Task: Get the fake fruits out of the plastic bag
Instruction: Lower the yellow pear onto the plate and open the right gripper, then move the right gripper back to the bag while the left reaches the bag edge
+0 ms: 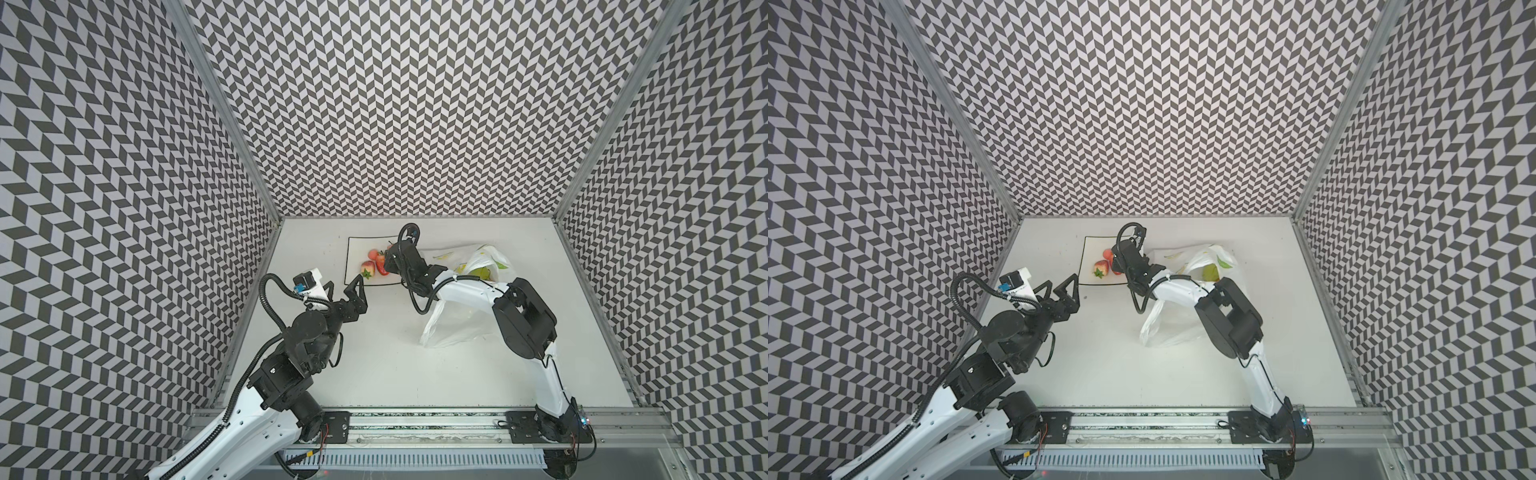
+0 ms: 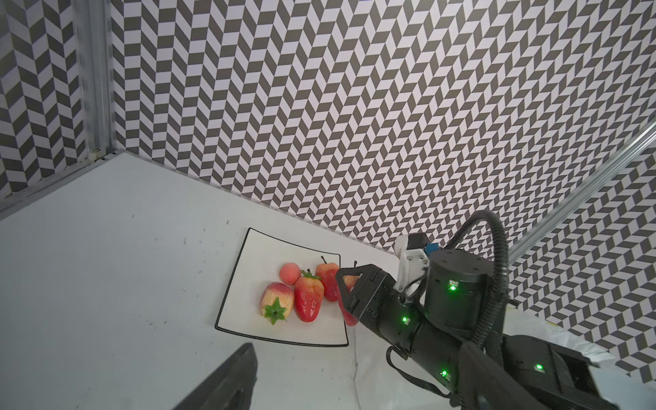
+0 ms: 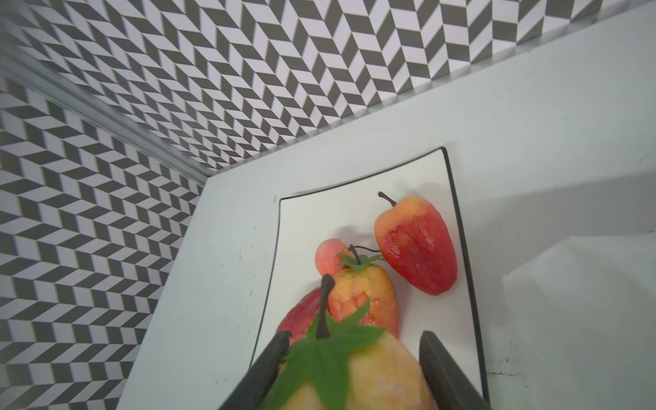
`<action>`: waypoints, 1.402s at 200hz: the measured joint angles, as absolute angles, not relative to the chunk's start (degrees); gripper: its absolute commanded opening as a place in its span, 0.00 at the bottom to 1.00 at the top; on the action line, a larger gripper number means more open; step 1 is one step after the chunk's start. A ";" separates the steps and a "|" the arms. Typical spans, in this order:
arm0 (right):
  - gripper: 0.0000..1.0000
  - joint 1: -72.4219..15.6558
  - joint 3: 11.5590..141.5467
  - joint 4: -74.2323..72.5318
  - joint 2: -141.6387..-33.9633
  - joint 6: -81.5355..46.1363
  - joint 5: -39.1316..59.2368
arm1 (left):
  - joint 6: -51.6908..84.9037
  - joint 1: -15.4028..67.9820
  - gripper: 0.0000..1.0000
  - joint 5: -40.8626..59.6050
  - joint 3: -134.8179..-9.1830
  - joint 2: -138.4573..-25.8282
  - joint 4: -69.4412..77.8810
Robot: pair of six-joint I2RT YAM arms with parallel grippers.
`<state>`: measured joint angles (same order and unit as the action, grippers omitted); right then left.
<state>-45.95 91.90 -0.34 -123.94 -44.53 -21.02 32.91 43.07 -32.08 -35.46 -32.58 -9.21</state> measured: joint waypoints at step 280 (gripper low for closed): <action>0.76 -44.86 92.44 -2.00 -112.66 -41.47 -17.50 | 29.95 41.95 0.89 -26.65 -35.73 -34.52 -7.77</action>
<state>-44.86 92.44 -2.00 -112.66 -41.47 -17.50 29.95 41.95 -26.65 -35.73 -34.52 -7.77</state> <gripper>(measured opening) 0.765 0.887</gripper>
